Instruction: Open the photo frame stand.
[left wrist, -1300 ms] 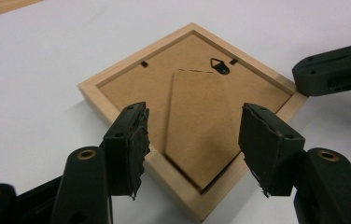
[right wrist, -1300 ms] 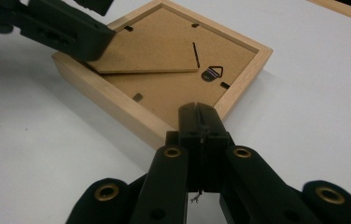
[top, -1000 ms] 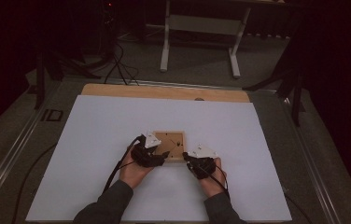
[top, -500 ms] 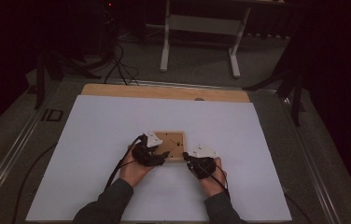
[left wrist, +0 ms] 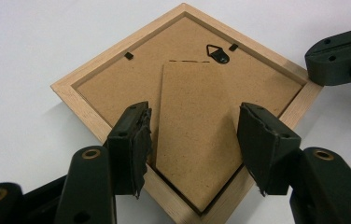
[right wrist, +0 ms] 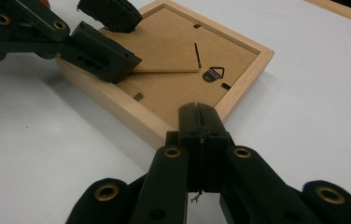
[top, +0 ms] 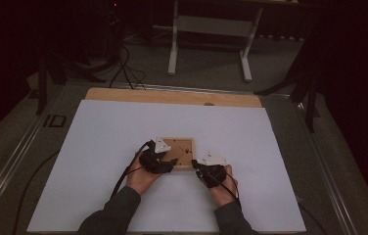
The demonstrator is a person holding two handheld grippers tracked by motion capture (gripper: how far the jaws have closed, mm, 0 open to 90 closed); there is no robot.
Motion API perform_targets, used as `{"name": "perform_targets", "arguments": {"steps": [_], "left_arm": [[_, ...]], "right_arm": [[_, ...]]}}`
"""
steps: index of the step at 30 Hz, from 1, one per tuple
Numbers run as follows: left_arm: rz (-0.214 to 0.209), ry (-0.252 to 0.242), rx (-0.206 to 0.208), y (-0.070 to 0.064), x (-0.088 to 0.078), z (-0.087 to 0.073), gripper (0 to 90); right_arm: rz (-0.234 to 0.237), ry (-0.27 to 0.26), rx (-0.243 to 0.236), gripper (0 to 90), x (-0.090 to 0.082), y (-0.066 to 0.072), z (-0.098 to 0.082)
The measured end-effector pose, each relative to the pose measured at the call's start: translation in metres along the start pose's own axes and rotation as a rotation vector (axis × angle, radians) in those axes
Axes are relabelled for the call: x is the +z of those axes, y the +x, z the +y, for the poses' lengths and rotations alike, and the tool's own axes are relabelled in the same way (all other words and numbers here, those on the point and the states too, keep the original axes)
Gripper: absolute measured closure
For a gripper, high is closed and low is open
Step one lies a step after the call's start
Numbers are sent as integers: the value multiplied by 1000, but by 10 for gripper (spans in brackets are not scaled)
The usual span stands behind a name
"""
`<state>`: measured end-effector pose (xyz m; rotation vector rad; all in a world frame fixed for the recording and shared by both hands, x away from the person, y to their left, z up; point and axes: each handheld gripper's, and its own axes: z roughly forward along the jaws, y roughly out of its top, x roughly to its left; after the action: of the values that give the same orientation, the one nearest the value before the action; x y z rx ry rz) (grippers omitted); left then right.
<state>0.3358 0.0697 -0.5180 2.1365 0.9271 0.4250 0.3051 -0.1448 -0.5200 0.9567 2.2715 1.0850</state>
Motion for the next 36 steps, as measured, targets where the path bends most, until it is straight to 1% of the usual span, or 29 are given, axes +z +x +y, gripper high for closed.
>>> {"name": "perform_targets", "arguments": {"steps": [3,5,10,12,16,19,24,30,33,36], "left_arm": [[-11,0,4,-1,0,0,487],[-11,2,6,0,0,1,505],[-13,7,16,0,-1,1,510],[-11,8,11,0,0,2,511],[-12,25,5,0,-1,6,512],[-6,29,15,0,-4,11,512],[2,-2,11,-1,-8,17,513],[4,1,14,-1,-8,16,511],[-6,2,7,0,-8,16,503],[-11,-15,-10,1,-12,17,496]], "right_arm": [[0,0,-2,898,0,0,0],[-1,0,-2,898,0,0,0],[1,-1,-1,898,0,0,0],[-1,-1,-2,898,0,0,0],[-1,-2,-2,898,0,0,0],[0,-2,-5,898,0,0,0],[-1,-2,-7,898,0,0,0],[0,-3,-5,898,0,0,0],[2,-3,-3,898,0,0,0],[3,-2,-6,898,0,0,0]]}}
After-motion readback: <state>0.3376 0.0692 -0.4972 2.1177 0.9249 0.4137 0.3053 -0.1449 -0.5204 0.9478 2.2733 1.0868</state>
